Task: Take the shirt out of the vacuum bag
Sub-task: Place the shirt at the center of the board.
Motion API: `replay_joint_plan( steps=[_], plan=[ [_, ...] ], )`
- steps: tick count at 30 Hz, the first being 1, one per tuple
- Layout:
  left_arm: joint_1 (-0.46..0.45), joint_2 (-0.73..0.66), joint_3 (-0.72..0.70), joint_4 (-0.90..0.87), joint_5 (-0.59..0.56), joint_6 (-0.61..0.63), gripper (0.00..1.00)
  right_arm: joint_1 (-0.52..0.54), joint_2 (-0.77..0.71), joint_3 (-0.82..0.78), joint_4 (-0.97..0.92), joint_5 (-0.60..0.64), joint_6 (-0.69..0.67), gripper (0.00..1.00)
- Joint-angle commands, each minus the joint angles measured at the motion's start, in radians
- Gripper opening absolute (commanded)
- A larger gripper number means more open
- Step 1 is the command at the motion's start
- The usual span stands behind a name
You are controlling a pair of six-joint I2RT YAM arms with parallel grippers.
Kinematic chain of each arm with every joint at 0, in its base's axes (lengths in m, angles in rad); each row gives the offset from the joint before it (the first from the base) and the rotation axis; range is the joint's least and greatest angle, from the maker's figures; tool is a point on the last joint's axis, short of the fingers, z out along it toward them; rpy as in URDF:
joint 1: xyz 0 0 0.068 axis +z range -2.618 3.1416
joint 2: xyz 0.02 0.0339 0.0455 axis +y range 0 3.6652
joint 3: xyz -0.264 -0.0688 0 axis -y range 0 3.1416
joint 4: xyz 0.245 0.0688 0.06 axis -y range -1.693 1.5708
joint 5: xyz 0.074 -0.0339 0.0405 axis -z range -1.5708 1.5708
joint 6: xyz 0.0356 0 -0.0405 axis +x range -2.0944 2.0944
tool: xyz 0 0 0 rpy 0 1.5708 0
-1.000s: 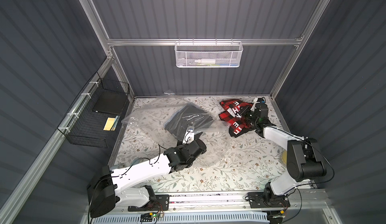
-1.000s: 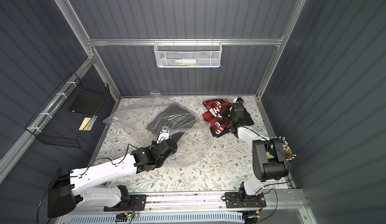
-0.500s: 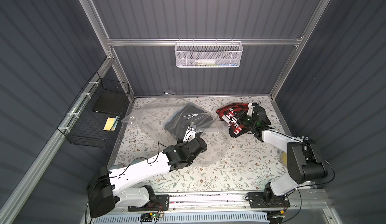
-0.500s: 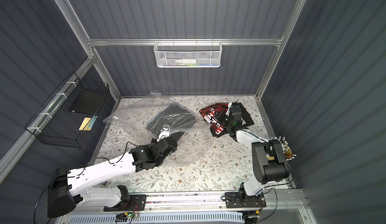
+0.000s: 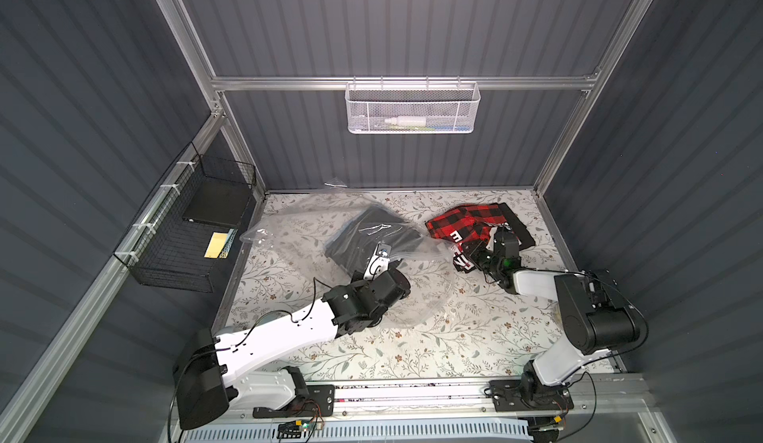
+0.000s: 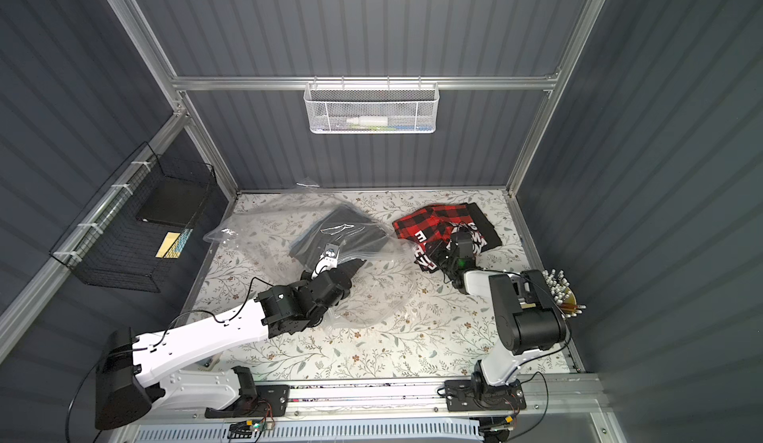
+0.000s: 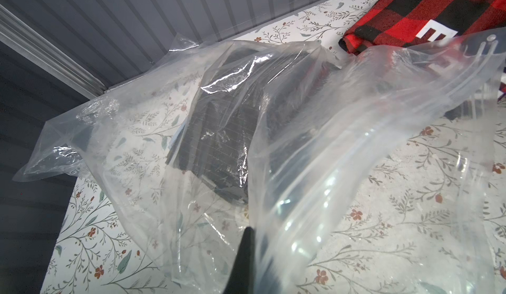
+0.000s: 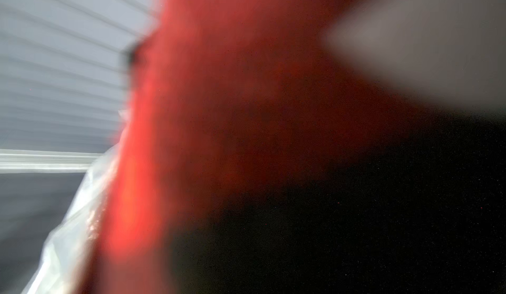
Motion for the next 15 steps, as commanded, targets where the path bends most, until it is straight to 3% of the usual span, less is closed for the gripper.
replay_joint_plan(
  steps=[1, 5, 11, 15],
  plan=[
    [-0.003, 0.001, 0.023, -0.025, 0.008, 0.02, 0.0, -0.008, -0.065, 0.0, -0.081, 0.054, -0.022, 0.59],
    [-0.003, 0.009, 0.022, -0.023, 0.019, 0.026, 0.0, -0.037, -0.171, -0.004, -0.173, 0.111, -0.014, 0.67],
    [-0.003, 0.034, 0.037, -0.025, 0.03, 0.043, 0.0, -0.08, -0.264, -0.035, -0.25, 0.191, 0.014, 0.72],
    [-0.003, 0.04, 0.041, -0.024, 0.037, 0.045, 0.0, -0.121, -0.215, -0.036, -0.241, 0.105, 0.031, 0.72]
  ],
)
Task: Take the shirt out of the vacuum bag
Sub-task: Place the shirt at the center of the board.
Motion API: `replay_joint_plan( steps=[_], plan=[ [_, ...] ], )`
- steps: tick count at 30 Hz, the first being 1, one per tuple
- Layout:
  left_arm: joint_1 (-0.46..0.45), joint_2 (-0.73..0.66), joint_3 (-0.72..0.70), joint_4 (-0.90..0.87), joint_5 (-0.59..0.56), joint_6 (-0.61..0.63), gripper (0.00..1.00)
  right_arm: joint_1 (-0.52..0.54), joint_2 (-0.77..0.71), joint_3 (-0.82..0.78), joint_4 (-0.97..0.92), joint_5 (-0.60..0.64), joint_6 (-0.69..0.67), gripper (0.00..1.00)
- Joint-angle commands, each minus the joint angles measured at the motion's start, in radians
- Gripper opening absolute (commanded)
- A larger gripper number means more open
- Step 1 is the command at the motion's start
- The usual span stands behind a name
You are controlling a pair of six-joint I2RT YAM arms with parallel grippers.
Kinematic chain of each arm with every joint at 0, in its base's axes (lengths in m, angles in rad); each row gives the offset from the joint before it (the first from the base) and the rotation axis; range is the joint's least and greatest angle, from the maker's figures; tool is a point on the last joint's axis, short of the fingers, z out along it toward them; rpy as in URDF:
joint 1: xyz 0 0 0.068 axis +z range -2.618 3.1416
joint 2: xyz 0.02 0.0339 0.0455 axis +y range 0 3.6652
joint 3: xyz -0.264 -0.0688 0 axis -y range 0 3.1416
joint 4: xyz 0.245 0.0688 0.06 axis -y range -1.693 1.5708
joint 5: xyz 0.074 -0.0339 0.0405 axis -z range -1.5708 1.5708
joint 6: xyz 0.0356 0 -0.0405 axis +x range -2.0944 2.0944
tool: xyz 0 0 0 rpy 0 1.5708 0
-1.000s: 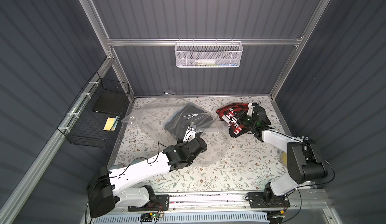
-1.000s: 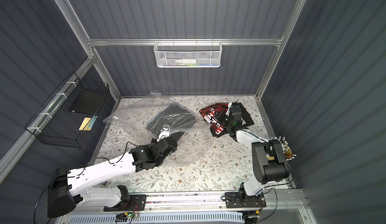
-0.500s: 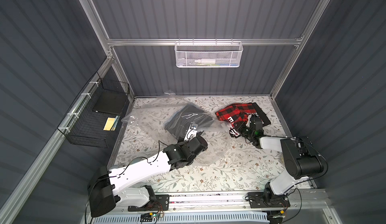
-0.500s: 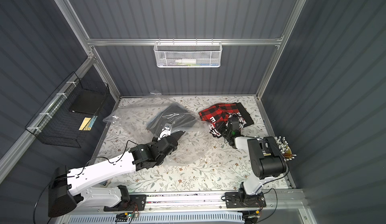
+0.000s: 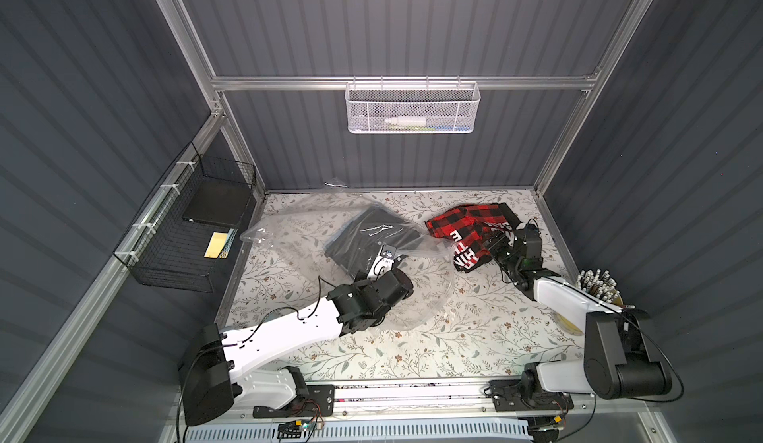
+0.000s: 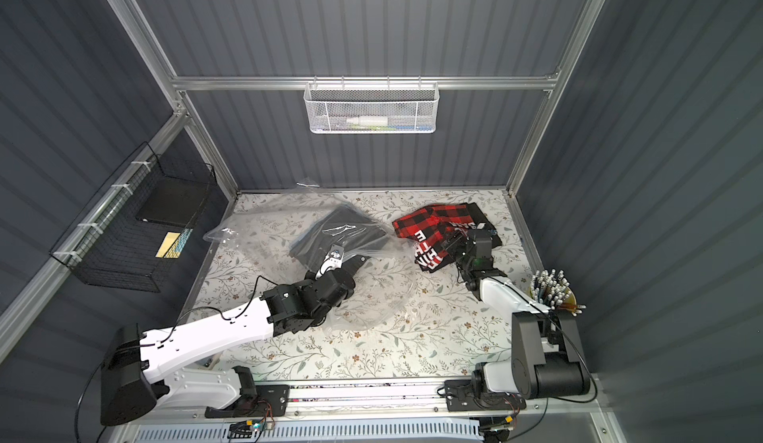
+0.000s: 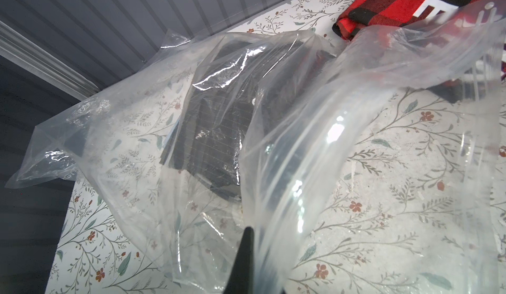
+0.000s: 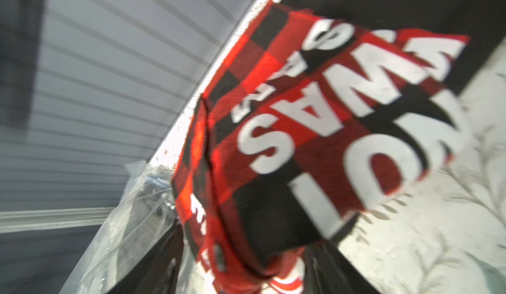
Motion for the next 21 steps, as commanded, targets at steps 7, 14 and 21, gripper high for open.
replay_joint_plan(
  steps=[7, 14, 21],
  plan=[
    [-0.003, -0.005, 0.034, -0.025, 0.019, 0.015, 0.0, -0.058, 0.073, -0.019, 0.003, -0.028, 0.052, 0.71],
    [-0.003, -0.021, 0.027, -0.019, 0.019, 0.011, 0.0, -0.104, 0.09, -0.009, 0.067, 0.02, 0.068, 0.7],
    [-0.003, -0.017, 0.014, -0.011, 0.027, 0.006, 0.0, -0.128, 0.132, -0.028, 0.164, 0.017, 0.089, 0.7]
  ],
)
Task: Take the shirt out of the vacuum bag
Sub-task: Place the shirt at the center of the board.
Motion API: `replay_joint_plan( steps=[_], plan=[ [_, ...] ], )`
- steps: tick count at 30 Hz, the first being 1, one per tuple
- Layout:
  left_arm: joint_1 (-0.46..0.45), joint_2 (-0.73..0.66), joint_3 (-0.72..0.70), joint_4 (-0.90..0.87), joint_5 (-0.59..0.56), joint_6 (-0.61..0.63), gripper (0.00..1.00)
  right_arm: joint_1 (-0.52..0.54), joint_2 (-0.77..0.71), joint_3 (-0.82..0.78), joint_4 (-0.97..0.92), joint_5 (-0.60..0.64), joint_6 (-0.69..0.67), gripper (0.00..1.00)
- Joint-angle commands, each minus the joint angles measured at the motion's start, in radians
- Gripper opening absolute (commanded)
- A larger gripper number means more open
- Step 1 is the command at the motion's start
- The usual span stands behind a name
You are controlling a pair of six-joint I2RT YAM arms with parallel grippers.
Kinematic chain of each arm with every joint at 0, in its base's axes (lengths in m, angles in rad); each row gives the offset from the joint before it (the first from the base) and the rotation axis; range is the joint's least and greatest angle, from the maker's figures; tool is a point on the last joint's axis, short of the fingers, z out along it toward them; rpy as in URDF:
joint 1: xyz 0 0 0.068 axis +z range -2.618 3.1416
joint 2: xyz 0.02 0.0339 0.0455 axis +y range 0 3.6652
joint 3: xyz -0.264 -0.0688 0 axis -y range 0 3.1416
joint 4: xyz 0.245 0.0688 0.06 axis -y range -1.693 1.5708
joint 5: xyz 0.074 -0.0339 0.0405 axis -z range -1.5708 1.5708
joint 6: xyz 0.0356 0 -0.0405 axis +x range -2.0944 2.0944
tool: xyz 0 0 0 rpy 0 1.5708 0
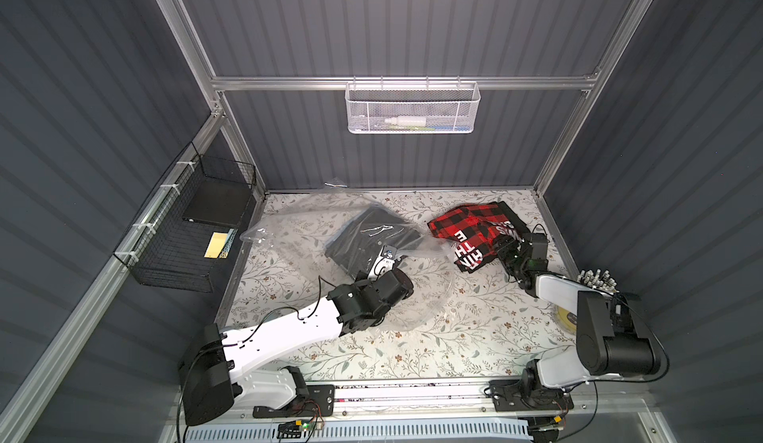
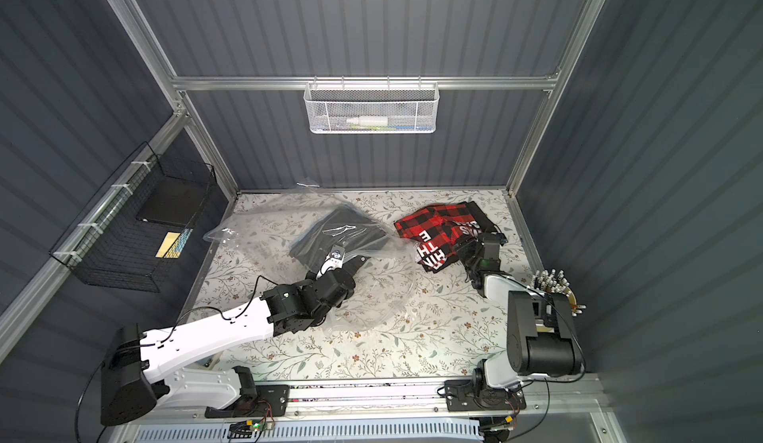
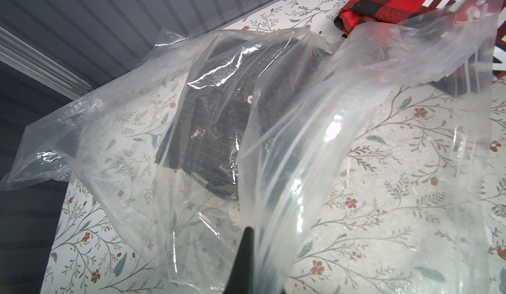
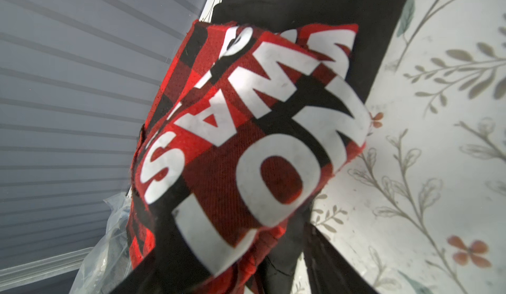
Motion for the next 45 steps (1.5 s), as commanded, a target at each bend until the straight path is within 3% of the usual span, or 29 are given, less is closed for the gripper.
replay_joint_plan(
  steps=[1, 9, 15, 25, 31, 35, 45],
  plan=[
    [-0.003, -0.015, 0.015, -0.008, 0.008, 0.008, 0.0, -0.024, 0.015, -0.014, 0.092, 0.023, 0.027, 0.71],
    [-0.003, -0.03, -0.007, 0.017, 0.0, 0.015, 0.0, -0.023, -0.038, -0.049, 0.172, -0.066, 0.005, 0.78],
    [-0.003, -0.014, -0.002, 0.016, 0.01, 0.019, 0.0, -0.03, -0.11, -0.073, 0.14, -0.006, 0.035, 0.8],
    [-0.003, -0.004, 0.006, 0.008, 0.02, 0.019, 0.0, -0.098, 0.042, -0.061, 0.248, -0.217, 0.156, 0.81],
    [-0.003, -0.004, 0.002, 0.012, 0.019, 0.019, 0.0, -0.102, 0.039, -0.052, 0.239, -0.165, 0.141, 0.81],
    [-0.003, 0.007, 0.006, 0.013, 0.022, 0.019, 0.0, -0.116, 0.076, -0.033, 0.255, -0.113, 0.134, 0.75],
    [-0.002, 0.004, 0.003, 0.009, 0.015, 0.019, 0.0, -0.148, 0.222, -0.001, 0.379, -0.181, 0.177, 0.35]
  ],
)
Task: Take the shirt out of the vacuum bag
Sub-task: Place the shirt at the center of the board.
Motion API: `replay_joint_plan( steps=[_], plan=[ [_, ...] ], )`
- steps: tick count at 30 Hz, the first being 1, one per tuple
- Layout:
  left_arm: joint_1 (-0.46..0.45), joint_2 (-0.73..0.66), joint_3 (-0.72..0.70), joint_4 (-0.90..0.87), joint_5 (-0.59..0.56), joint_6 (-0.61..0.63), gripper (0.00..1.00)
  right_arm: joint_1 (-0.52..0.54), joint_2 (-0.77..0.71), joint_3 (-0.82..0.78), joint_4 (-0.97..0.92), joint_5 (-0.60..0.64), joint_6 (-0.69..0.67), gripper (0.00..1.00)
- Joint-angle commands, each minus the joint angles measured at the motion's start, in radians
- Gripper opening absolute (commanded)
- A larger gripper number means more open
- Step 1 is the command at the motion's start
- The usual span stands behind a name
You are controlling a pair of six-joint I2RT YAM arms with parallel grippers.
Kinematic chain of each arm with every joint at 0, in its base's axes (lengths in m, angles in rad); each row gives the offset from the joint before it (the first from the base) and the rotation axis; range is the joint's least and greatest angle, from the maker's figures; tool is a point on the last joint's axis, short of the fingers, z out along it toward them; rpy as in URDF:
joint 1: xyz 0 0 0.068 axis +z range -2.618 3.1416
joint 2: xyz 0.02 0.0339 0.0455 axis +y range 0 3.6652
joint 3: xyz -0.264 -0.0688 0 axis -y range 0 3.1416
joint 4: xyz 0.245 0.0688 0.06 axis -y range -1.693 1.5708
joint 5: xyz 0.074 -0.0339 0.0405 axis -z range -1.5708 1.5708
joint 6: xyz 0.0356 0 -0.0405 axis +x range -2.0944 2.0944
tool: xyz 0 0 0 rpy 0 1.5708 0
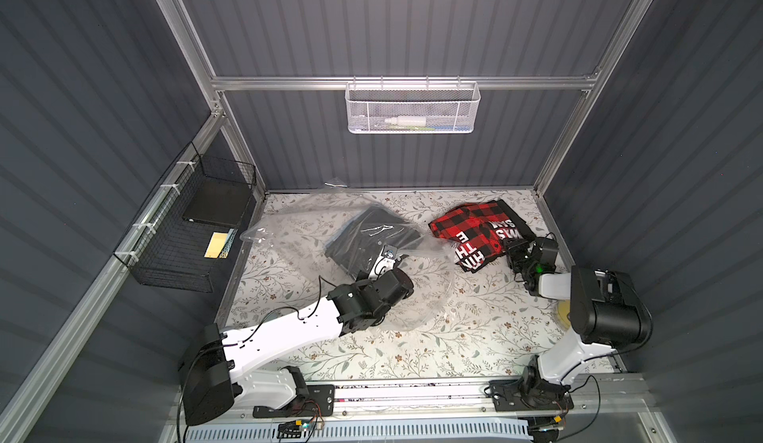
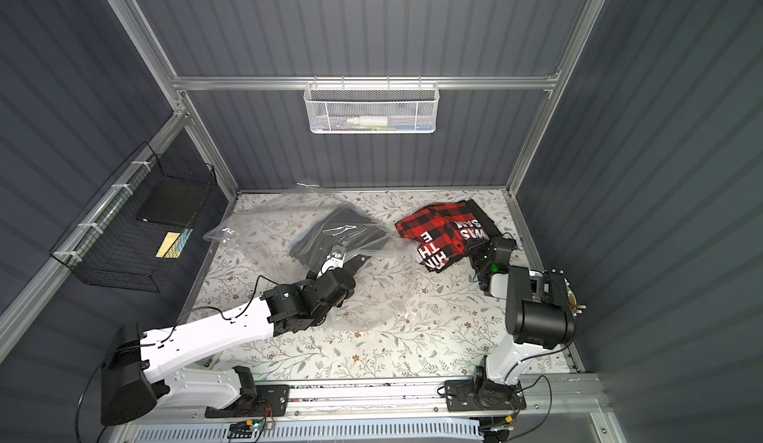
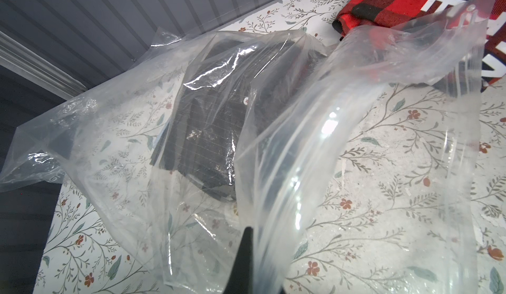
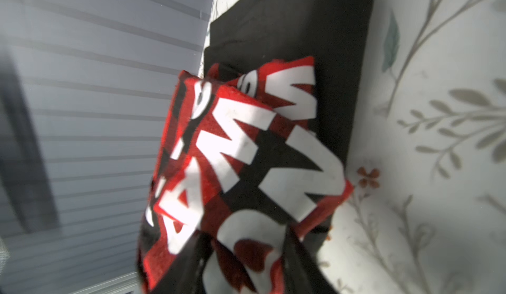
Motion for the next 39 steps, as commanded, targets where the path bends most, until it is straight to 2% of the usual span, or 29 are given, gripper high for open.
replay_joint_plan(
  steps=[1, 4, 6, 8, 14, 24, 32, 33, 37, 39],
  plan=[
    [-0.003, 0.003, 0.005, -0.005, 0.003, 0.02, 0.0, -0.011, 0.008, 0.024, 0.045, -0.013, 0.001, 0.3],
    [-0.003, 0.005, 0.005, -0.005, 0.003, 0.021, 0.0, -0.011, -0.024, 0.061, -0.028, 0.013, -0.043, 0.16],
    [-0.003, 0.008, 0.003, -0.001, 0.004, 0.021, 0.0, -0.008, -0.06, 0.089, -0.101, 0.075, -0.085, 0.05],
    [-0.002, 0.011, 0.003, 0.0, 0.011, 0.021, 0.0, 0.003, -0.095, 0.115, -0.16, 0.127, -0.14, 0.0],
    [-0.001, 0.017, 0.0, 0.007, 0.019, 0.032, 0.0, 0.086, -0.149, 0.2, -0.319, 0.34, -0.323, 0.0],
    [-0.001, 0.032, -0.012, 0.0, 0.026, 0.039, 0.0, 0.096, -0.07, 0.224, -0.306, 0.561, -0.407, 0.0],
    [-0.002, 0.035, -0.012, -0.001, 0.037, 0.043, 0.0, 0.084, 0.018, 0.266, -0.331, 0.538, -0.415, 0.0],
    [-0.001, 0.032, -0.013, 0.0, 0.037, 0.042, 0.0, 0.083, 0.014, 0.265, -0.329, 0.53, -0.417, 0.07],
    [-0.001, 0.026, -0.02, 0.007, 0.038, 0.044, 0.0, 0.089, -0.032, 0.264, -0.344, 0.483, -0.421, 0.47],
    [-0.002, 0.026, -0.021, 0.011, 0.043, 0.045, 0.0, 0.106, -0.073, 0.261, -0.369, 0.493, -0.423, 0.56]
  ],
)
